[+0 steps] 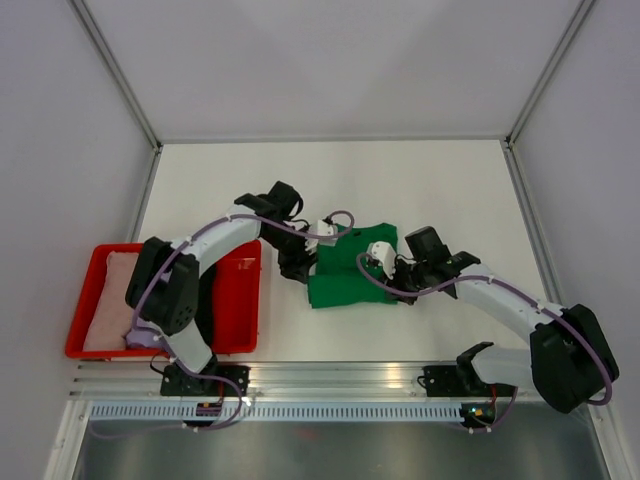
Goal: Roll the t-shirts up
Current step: Roll the tshirt
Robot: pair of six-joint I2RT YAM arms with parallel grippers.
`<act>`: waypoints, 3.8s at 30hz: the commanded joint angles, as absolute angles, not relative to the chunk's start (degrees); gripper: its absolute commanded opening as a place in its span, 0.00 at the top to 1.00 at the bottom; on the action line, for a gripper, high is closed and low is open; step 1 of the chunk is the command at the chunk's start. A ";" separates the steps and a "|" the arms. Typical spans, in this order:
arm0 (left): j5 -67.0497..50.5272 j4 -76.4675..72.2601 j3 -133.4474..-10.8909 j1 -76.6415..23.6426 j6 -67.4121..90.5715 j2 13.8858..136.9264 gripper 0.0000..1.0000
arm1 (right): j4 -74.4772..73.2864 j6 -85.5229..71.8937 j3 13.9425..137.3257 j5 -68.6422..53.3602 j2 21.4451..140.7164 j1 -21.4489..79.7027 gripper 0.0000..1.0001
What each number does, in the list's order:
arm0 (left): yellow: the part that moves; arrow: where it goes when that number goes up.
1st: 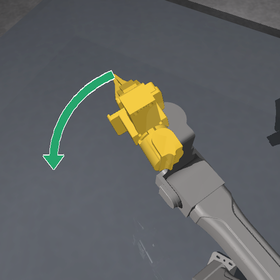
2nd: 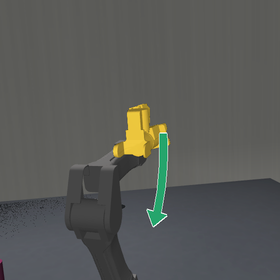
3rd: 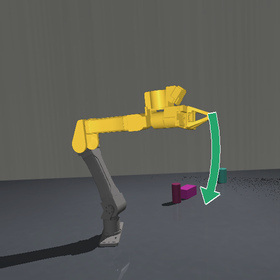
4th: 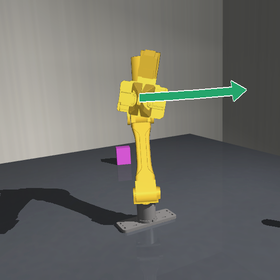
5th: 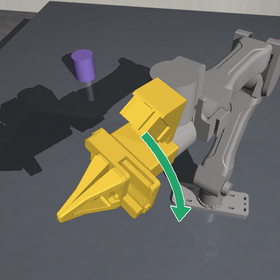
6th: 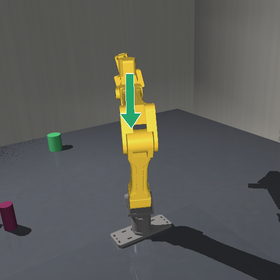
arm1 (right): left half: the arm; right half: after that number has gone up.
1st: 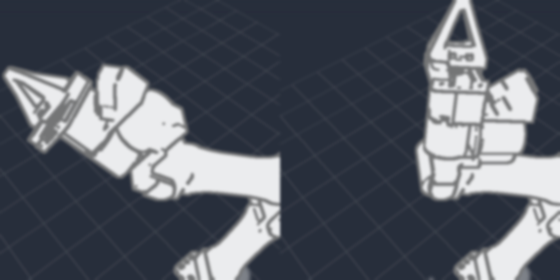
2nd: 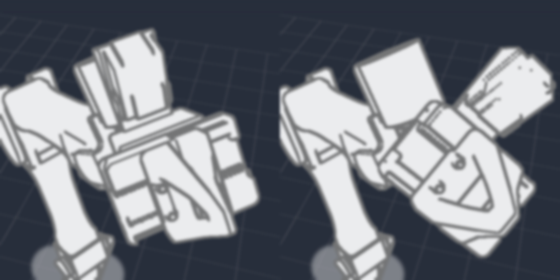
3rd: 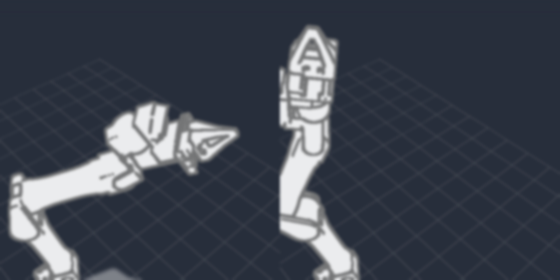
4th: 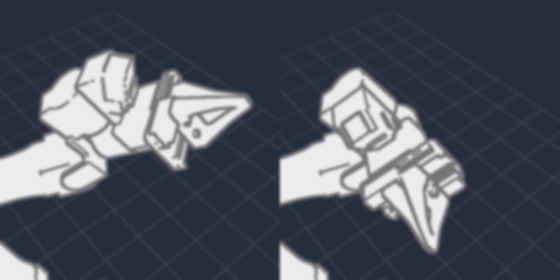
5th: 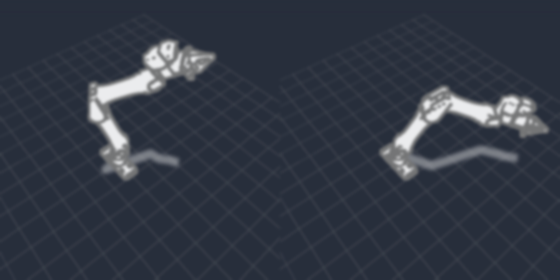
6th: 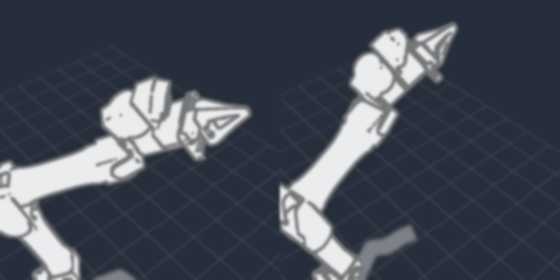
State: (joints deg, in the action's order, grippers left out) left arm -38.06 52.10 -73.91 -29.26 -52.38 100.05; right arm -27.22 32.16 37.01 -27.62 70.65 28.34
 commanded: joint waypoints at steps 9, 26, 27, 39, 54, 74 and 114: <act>-31.30 28.65 -55.11 -37.52 -38.58 81.21 0.31 | -24.52 25.14 41.13 -31.64 73.74 26.02 1.00; -16.70 16.70 -50.89 -44.47 -42.71 89.21 0.29 | -23.82 22.59 42.10 -33.84 76.38 24.96 1.00; -17.05 16.70 -50.89 -44.39 -42.80 89.38 0.33 | -23.82 22.59 42.10 -33.92 76.46 24.70 1.00; -22.41 21.61 -54.58 -41.84 -44.47 91.32 0.98 | -24.17 21.53 42.80 -35.51 76.73 23.82 0.99; -33.75 41.30 -61.17 -36.30 -46.67 90.53 0.98 | -29.78 11.08 50.27 -40.96 78.57 23.20 1.00; -38.32 50.71 -65.65 -35.51 -54.31 93.86 0.98 | -31.47 -8.43 38.25 -42.46 72.25 23.38 0.97; -25.58 42.72 -101.95 -35.51 -5.72 128.05 0.34 | -34.19 -17.84 34.72 -33.31 75.76 23.29 0.93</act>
